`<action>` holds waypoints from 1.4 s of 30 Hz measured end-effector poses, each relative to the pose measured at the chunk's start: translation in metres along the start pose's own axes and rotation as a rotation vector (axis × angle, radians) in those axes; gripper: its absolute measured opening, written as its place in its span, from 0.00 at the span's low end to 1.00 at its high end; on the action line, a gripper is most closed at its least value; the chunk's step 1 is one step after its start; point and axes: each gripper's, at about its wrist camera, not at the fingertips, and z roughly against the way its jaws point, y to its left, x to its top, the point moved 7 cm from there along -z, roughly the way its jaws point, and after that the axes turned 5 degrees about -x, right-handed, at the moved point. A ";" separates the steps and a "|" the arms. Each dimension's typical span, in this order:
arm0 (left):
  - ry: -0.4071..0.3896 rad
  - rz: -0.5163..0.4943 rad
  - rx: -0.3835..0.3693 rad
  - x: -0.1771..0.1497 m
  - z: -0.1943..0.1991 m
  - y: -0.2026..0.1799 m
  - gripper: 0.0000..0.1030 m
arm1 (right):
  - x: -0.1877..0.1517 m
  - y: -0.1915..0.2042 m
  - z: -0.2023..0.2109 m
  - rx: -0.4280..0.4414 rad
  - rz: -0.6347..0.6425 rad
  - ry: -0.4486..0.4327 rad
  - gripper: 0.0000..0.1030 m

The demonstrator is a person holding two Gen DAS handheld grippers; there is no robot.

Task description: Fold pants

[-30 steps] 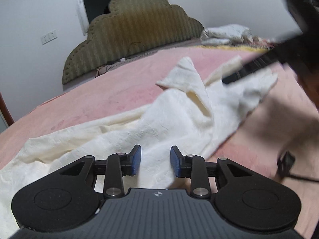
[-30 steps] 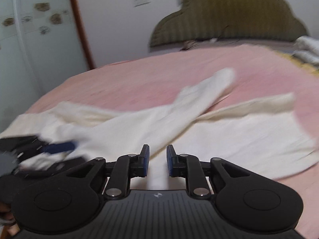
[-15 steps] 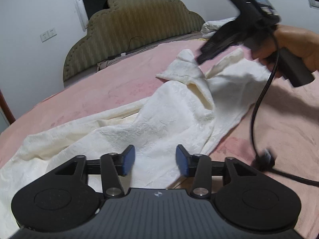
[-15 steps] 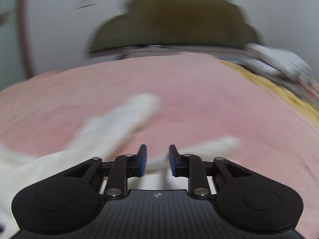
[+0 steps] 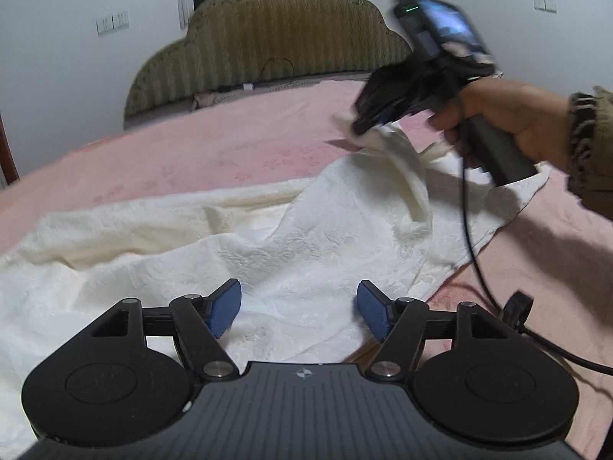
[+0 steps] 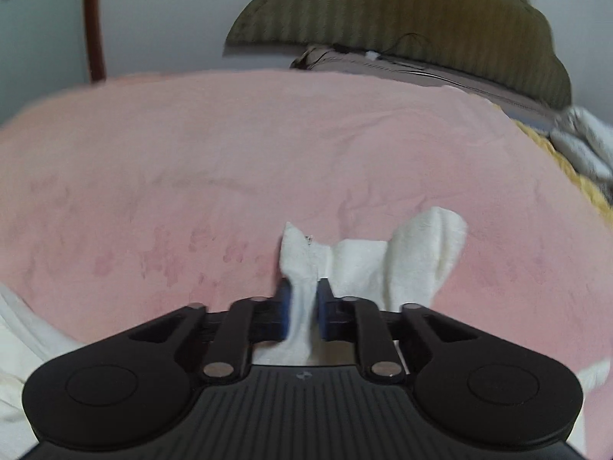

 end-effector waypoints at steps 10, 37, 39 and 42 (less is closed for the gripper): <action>-0.044 -0.072 -0.028 0.012 0.008 -0.034 0.69 | -0.039 -0.131 0.102 0.134 -0.436 -0.155 0.10; -0.049 -0.269 0.001 0.050 -0.047 -0.100 0.68 | -0.025 -0.152 0.130 0.606 -0.846 -0.249 0.04; -0.040 -0.224 -0.002 0.049 -0.047 -0.092 0.52 | -0.019 -0.149 0.146 0.636 -0.818 -0.278 0.04; -0.014 -0.079 -0.040 0.050 -0.047 -0.070 0.32 | -0.016 -0.147 0.150 0.633 -0.789 -0.272 0.05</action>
